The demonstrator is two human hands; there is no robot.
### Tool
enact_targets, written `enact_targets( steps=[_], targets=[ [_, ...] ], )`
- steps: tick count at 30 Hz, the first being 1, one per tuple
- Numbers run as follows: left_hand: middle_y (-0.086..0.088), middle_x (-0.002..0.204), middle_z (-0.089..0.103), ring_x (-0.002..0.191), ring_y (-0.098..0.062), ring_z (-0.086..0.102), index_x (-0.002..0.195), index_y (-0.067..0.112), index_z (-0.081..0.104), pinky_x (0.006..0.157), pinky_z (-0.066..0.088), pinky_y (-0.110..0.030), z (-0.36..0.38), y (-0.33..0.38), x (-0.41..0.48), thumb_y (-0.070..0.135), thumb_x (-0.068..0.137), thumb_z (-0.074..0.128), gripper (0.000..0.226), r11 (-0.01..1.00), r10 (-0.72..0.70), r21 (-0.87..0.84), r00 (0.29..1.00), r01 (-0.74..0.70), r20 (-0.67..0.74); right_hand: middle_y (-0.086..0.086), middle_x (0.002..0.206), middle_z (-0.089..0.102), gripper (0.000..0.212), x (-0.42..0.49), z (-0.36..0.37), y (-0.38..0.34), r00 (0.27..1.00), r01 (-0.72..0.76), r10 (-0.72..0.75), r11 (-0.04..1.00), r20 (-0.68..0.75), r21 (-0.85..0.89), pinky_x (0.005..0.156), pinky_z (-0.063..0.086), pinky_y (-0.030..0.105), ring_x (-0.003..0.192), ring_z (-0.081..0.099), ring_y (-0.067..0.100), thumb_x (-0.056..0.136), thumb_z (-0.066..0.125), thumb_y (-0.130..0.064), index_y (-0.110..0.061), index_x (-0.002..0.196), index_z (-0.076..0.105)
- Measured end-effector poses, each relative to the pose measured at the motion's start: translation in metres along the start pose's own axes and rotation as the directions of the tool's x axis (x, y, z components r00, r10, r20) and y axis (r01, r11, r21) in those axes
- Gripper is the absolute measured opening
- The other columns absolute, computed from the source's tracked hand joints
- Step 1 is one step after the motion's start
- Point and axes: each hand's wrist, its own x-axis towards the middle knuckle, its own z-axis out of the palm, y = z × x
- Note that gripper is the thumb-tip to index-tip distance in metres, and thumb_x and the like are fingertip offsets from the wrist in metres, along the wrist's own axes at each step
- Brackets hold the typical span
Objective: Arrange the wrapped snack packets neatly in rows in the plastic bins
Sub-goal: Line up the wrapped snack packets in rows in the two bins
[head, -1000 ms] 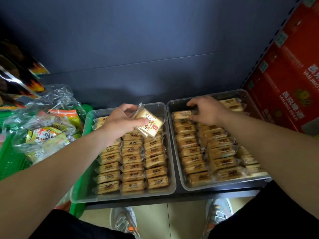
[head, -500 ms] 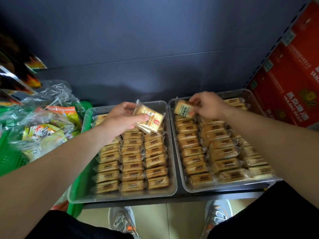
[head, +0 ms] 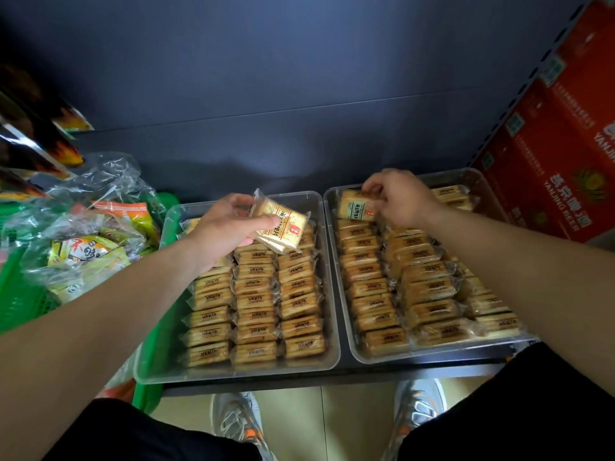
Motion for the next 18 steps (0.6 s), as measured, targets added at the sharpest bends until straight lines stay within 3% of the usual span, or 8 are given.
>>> enact_targets(
  steps=[4, 12, 14, 18],
  targets=[
    [-0.002, 0.114, 0.07, 0.106, -0.016, 0.069, 0.124, 0.022, 0.059, 0.094, 0.056, -0.032, -0.002, -0.006, 0.002, 0.029, 0.075, 0.086, 0.056, 1.0, 0.002, 0.014, 1.0, -0.002, -0.003, -0.004, 0.121, 0.061, 0.032, 0.002, 0.022, -0.009, 0.997, 0.064, -0.071, 0.978, -0.028, -0.197, 0.098, 0.048, 0.039, 0.115, 0.058, 0.021, 0.092, 0.071, -0.018, -0.025, 0.123, 0.065],
    [-0.003, 0.114, 0.068, 0.105, -0.017, 0.068, 0.122, 0.02, 0.058, 0.093, 0.056, -0.032, -0.005, -0.011, 0.006, 0.029, 0.07, 0.086, 0.06, 0.999, -0.003, 0.045, 1.0, 0.003, 0.008, 0.001, 0.114, 0.061, 0.014, 0.006, 0.03, -0.003, 0.987, 0.118, -0.153, 0.894, -0.048, -0.432, 0.086, 0.048, 0.038, 0.107, 0.054, 0.024, 0.093, 0.069, -0.02, -0.025, 0.106, 0.073],
    [-0.007, 0.113, 0.068, 0.106, -0.021, 0.067, 0.116, 0.02, 0.059, 0.098, 0.055, -0.037, -0.004, -0.01, 0.005, 0.028, 0.072, 0.087, 0.053, 0.998, -0.008, 0.064, 1.0, 0.008, -0.004, 0.002, 0.115, 0.061, 0.014, 0.007, 0.028, -0.002, 0.988, 0.133, -0.151, 0.893, -0.01, -0.43, 0.09, 0.046, 0.039, 0.108, 0.052, 0.024, 0.095, 0.066, -0.026, -0.026, 0.106, 0.074],
    [-0.016, 0.113, 0.066, 0.109, -0.029, 0.065, 0.096, 0.02, 0.059, 0.1, 0.053, -0.04, -0.004, -0.005, -0.001, 0.021, 0.08, 0.083, 0.029, 0.997, 0.004, 0.077, 1.0, -0.003, -0.001, -0.001, 0.109, 0.061, 0.013, 0.002, 0.008, -0.009, 0.998, 0.066, -0.068, 0.965, 0.0, -0.255, 0.09, 0.049, 0.04, 0.109, 0.056, 0.022, 0.098, 0.062, -0.027, -0.026, 0.1, 0.074]
  ],
)
